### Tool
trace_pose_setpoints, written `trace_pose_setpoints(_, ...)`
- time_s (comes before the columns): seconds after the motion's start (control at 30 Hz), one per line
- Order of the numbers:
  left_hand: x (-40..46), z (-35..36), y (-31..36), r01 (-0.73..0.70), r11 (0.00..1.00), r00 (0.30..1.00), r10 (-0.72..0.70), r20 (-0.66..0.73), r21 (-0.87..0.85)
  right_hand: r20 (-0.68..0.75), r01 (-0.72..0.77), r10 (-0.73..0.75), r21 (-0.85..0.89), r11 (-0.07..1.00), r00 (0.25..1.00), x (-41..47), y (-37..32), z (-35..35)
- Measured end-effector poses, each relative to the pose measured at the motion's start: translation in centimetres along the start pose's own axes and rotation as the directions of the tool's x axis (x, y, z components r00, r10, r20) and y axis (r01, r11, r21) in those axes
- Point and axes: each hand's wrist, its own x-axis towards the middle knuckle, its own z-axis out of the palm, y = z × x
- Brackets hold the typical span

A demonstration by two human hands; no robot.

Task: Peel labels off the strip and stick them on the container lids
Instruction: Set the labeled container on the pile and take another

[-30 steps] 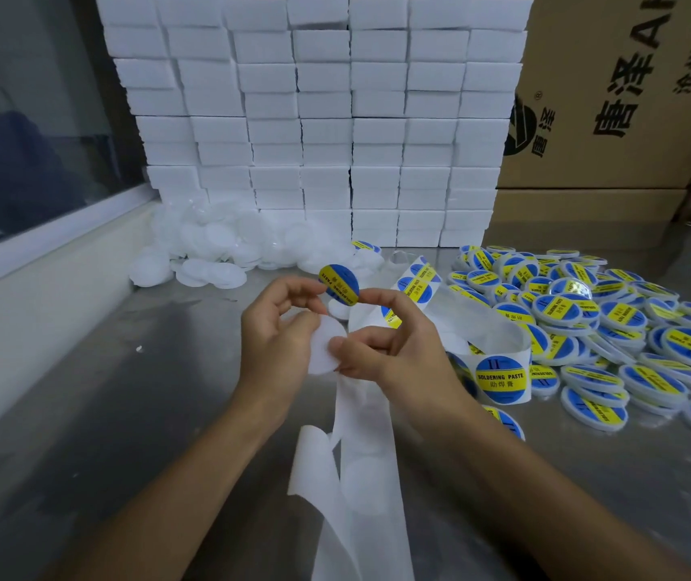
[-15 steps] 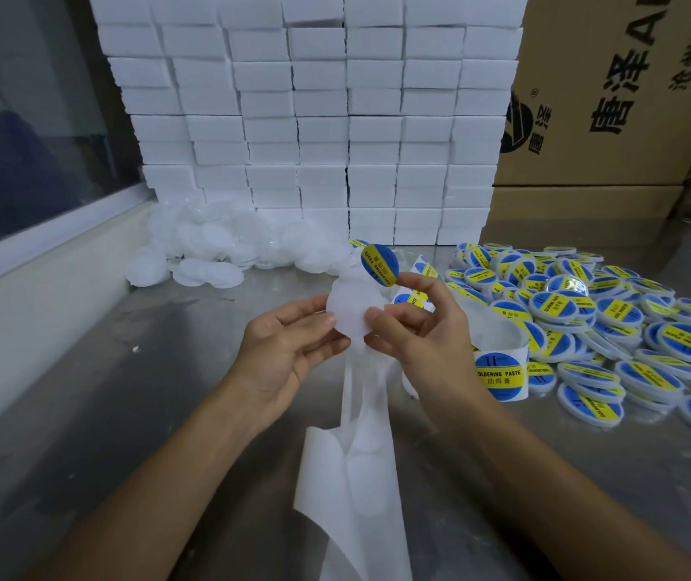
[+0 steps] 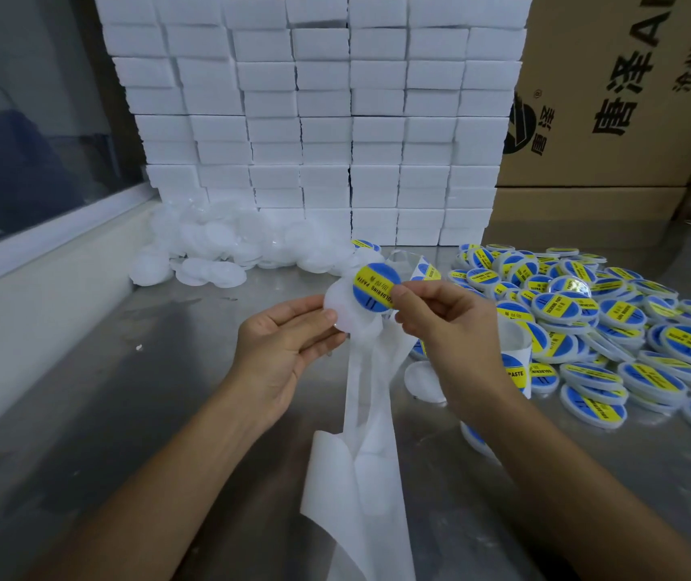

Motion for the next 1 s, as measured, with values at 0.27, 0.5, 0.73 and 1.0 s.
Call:
trace_pose_setpoints(0.27,-0.4,0.4,0.1,0.0,1.0,1.0,-0.001,0.016,0.006,0.056,-0.033,0.035,-0.046,0.998,0.998,-0.3,0.3,0.6)
trace_pose_setpoints(0.5,-0.6,0.6,0.2,-0.003,1.0,1.0,0.003,0.017,0.029,0.044,-0.035,0.037,-0.064,0.997,0.998,-0.2,0.4,0.5)
trace_pose_setpoints(0.73,-0.8,0.6,0.1,-0.051,0.993,0.997,0.057,-0.051,0.108,0.049,0.007,0.0,-0.136,0.991,0.999,-0.3,0.6,0.5)
trace_pose_setpoints(1.0,-1.0,0.9,0.0,-0.17,0.944,0.981,0.19,-0.048,0.282,0.069,0.161,-0.147,-0.339,0.927,0.987,-0.4,1.3,0.4)
